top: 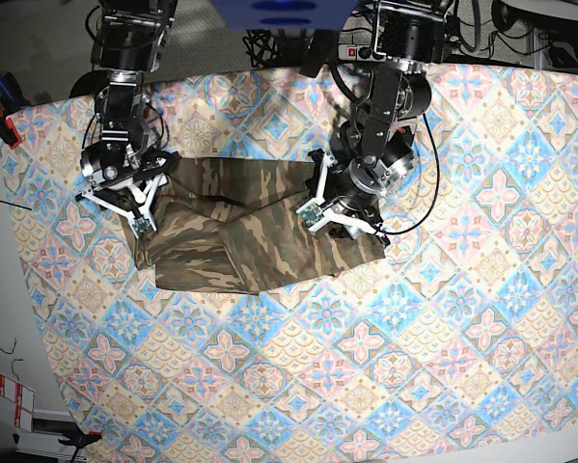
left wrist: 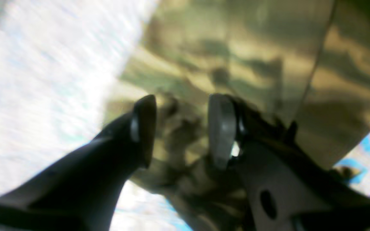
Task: Fold the T-shirt properly
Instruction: 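Press the folded end down with the left gripper, then release the shirt with the right gripper and regrasp its other end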
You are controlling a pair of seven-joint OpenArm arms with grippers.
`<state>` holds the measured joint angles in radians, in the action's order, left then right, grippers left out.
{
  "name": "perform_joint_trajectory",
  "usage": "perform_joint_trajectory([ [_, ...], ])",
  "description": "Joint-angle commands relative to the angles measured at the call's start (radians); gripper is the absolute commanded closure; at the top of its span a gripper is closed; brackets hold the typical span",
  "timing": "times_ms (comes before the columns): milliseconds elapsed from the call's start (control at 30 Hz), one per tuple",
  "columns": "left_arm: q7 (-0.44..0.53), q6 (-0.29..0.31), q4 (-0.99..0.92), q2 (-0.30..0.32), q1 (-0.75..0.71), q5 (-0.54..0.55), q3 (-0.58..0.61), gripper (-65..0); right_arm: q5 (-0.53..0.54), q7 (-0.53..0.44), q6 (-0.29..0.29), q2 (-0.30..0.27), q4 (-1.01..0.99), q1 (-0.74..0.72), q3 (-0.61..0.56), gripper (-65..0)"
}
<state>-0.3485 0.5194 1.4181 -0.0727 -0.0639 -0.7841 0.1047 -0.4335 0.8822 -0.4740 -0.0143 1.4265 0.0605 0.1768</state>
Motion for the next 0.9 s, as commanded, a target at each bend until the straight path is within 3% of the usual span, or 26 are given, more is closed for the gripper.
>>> perform_joint_trajectory([
  [0,0.015,-0.012,-0.035,-0.005,0.036,0.007,-0.013,-26.8,0.000,-0.056,0.018,0.004,0.003,0.002,0.013,-30.3],
  [167,0.007,-0.012,-0.214,-0.005,0.078,-0.004,-0.079,-26.7,0.000,-0.169,0.018,0.006,0.145,0.006,0.073,-30.3],
  [400,0.006,-0.012,-0.234,0.050,0.028,-0.005,-0.087,-26.7,0.000,-0.314,0.018,0.006,0.299,-0.008,0.089,-30.5],
  [533,0.006,-0.012,-0.236,0.052,0.023,-0.005,-0.092,-26.7,0.000,-0.254,0.016,0.006,0.284,-0.089,0.077,-31.1],
  [667,0.006,-0.012,-0.236,0.052,0.023,-0.005,-0.092,-26.7,0.000,-0.166,0.013,0.001,0.145,-0.198,0.042,-40.1],
  [767,0.006,-0.012,-0.236,0.052,0.023,-0.007,-0.092,-26.7,0.000,-0.168,-0.085,0.001,0.099,-0.232,0.042,-46.2],
  [800,0.006,-0.012,-0.236,0.052,0.023,-0.007,-0.092,-26.7,0.002,-0.168,-0.130,0.001,0.090,-0.250,0.051,-46.8],
  [867,0.006,-0.012,-0.236,0.052,0.023,-0.007,-0.092,-26.7,0.002,-0.168,-0.167,0.006,0.076,-0.284,0.096,-46.7],
])
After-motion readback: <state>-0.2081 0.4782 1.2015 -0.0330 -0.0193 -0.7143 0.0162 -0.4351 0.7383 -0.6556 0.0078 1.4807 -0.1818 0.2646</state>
